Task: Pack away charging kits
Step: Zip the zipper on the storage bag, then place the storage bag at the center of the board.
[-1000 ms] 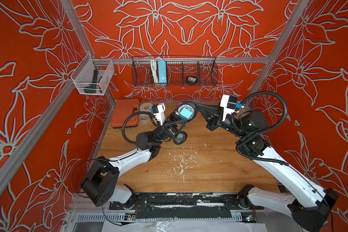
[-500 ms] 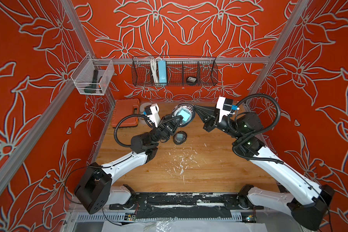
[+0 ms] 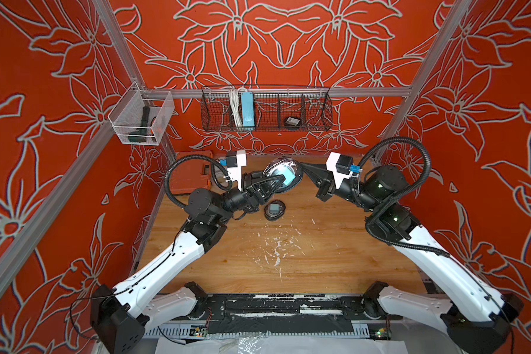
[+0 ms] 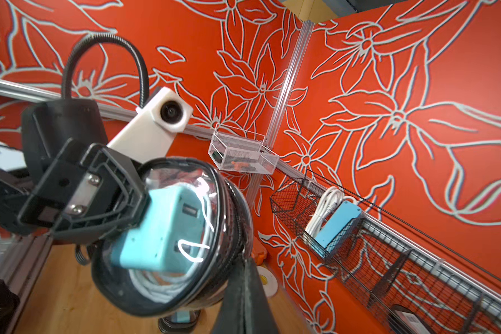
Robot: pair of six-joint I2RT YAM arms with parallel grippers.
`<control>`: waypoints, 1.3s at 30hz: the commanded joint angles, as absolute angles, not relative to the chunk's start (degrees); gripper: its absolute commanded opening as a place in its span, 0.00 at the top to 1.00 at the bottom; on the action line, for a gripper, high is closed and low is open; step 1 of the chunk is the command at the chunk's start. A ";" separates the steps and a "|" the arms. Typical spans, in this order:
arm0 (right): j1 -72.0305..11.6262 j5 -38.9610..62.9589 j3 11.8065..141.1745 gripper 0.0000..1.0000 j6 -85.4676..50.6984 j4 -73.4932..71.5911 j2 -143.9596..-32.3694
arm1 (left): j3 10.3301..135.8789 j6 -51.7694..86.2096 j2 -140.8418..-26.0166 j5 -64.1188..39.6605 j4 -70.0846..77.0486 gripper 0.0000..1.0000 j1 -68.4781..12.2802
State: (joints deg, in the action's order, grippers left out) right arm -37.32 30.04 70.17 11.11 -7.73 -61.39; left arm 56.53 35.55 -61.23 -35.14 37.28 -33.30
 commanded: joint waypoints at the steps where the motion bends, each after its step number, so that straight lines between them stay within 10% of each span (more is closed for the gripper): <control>1: -36.21 31.96 72.64 1.00 18.84 0.20 -61.31 | 60.82 25.52 -60.01 -40.94 19.08 1.00 -33.22; 29: -33.18 41.04 80.38 0.98 27.92 10.94 -65.50 | 63.53 15.27 -66.20 -39.99 -3.71 1.00 -33.22; 31: -33.22 36.36 77.66 0.68 23.80 8.92 -64.43 | 60.28 18.66 -65.64 -34.35 -0.82 1.00 -33.22; 32: -33.23 31.77 75.62 0.05 20.51 7.33 -63.57 | 57.41 21.21 -64.67 -31.24 2.05 1.00 -33.22; 39: -32.49 1.75 60.00 0.02 -2.49 7.57 -55.56 | 28.43 47.78 -60.20 -26.00 38.20 1.00 -34.57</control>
